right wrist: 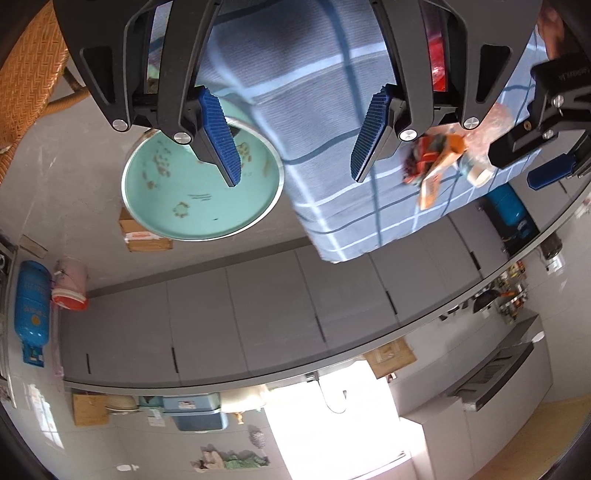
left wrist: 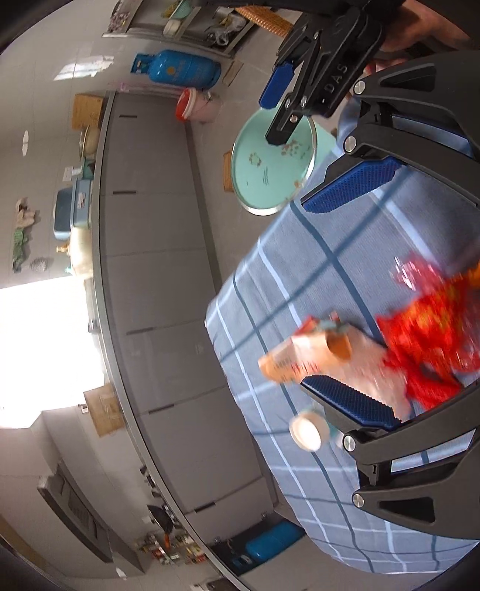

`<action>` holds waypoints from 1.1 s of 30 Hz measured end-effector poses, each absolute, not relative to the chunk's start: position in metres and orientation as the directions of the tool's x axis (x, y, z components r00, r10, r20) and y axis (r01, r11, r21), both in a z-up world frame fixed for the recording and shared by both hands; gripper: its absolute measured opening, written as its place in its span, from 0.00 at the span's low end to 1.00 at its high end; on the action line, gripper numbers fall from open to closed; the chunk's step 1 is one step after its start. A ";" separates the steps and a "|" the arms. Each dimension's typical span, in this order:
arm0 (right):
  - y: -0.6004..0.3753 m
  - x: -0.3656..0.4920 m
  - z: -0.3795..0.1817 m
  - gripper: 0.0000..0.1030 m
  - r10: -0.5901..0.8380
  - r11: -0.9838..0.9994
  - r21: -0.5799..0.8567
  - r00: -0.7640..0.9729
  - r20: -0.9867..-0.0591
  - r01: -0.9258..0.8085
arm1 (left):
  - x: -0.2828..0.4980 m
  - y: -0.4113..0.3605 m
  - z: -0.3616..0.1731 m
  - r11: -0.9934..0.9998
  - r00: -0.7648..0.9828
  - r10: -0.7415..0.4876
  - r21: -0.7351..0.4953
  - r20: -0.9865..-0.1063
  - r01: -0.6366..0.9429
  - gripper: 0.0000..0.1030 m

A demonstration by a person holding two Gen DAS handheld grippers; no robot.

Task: Collect trash
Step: 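Move both tools back over the trash pile on the table, then grasp the red printed wrapper with the right tool while the left grasps the red mesh bag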

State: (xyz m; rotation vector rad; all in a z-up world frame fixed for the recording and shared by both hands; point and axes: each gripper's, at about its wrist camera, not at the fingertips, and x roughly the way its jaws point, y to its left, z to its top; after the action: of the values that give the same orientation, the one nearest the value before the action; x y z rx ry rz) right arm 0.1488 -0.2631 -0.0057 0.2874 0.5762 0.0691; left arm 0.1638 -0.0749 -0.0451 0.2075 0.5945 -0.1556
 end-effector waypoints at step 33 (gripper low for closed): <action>-0.094 0.102 -0.047 0.62 0.352 0.929 0.147 0.691 -0.631 -0.339 | 0.117 0.079 -0.144 0.992 0.674 0.129 0.106 -0.728 -0.074 0.87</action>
State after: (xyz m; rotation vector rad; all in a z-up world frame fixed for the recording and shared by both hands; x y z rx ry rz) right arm 0.1020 -0.0942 -0.0468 0.0190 0.7095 0.3859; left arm 0.1169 0.0786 -0.1437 0.0697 0.8235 0.1143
